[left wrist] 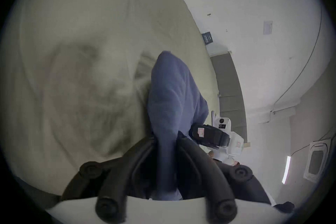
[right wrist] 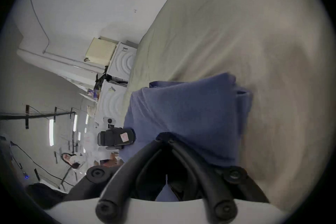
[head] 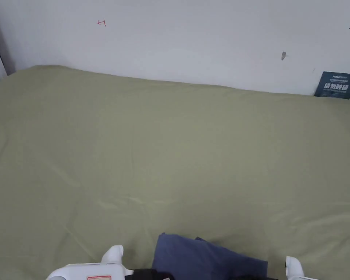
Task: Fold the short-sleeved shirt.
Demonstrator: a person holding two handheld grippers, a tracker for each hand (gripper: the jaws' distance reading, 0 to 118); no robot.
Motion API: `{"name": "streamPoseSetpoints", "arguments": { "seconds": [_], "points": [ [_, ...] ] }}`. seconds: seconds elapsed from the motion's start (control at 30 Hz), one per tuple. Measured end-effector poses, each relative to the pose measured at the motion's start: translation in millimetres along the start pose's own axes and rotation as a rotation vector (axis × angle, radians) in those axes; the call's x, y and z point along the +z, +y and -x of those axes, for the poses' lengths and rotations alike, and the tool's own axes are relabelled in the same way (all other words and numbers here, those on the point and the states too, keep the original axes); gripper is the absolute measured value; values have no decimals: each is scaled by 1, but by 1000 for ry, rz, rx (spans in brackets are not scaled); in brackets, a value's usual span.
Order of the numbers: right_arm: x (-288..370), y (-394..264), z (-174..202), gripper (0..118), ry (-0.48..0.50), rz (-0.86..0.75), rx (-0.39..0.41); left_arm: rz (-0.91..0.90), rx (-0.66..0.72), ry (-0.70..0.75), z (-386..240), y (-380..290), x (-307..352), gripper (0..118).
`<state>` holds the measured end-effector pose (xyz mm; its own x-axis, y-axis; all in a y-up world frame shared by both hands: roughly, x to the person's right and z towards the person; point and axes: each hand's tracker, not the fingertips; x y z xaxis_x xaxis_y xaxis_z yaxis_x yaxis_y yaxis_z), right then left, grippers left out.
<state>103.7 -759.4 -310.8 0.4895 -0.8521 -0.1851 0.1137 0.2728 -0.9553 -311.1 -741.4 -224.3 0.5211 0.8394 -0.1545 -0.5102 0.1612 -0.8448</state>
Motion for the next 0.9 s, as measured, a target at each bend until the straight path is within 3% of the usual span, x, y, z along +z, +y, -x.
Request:
{"name": "streamPoseSetpoints", "arguments": {
  "seconds": [0.17, 0.3, 0.43, 0.7, 0.9],
  "points": [
    [16, 3, 23, 0, -178, -54, 175, -14, -84, 68, -6, 26, 33, 14],
    [23, 4, 25, 0, -324, -62, 202, -86, -44, 210, 16, 60, 85, 14],
    [34, 0, 34, 0, -277, -123, 182, -159, -51, 242, 40, 95, 162, 14],
    [29, -8, 76, 0, -328, -120, 263, -199, -141, 491, 77, 182, 315, 14],
    [20, -14, 80, 0, -379, -75, 243, -129, -126, 690, 123, 220, 370, 17]
  ]
}}
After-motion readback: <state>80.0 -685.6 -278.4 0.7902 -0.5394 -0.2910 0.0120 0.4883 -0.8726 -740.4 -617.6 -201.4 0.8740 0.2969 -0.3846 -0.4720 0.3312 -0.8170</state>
